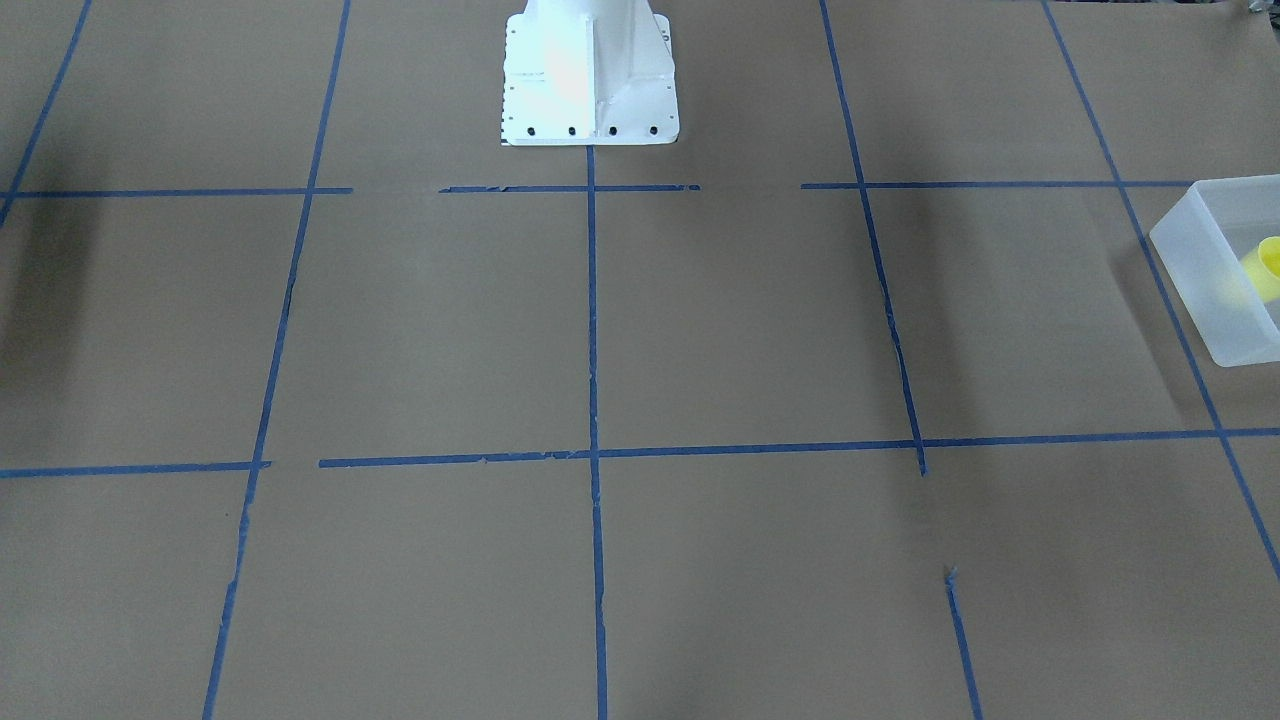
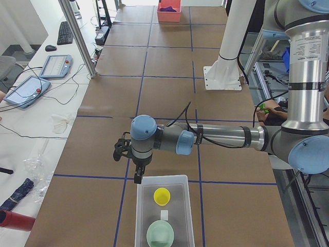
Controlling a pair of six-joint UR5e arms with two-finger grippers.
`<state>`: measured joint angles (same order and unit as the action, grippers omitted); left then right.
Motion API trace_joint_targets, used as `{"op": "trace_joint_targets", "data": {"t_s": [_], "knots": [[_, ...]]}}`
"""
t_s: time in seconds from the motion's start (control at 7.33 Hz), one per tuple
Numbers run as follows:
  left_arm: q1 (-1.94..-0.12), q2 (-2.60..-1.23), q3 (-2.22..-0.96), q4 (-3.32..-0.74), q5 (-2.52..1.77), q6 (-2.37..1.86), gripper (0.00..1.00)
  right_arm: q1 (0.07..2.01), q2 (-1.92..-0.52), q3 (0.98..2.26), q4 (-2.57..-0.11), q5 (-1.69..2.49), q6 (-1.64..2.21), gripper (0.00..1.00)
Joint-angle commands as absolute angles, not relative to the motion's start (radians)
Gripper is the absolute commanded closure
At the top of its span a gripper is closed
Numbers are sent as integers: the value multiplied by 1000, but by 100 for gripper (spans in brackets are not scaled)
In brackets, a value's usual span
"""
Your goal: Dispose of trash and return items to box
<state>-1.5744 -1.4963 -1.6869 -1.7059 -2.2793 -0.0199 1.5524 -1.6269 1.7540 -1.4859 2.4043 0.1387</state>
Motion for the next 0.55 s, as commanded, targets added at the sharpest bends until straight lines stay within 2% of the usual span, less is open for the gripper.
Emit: {"op": "trace_joint_targets", "data": {"t_s": [0.0,0.41], "knots": [[-1575,-1497,-1687,-1706,-2275,-20,0,1554,-1631,1752,-1486,2404,138,0],[-1575,-1499,-1693,-1706,-2273,-20,0,1555,-1641,1707,-1488,2413,127,0]]}}
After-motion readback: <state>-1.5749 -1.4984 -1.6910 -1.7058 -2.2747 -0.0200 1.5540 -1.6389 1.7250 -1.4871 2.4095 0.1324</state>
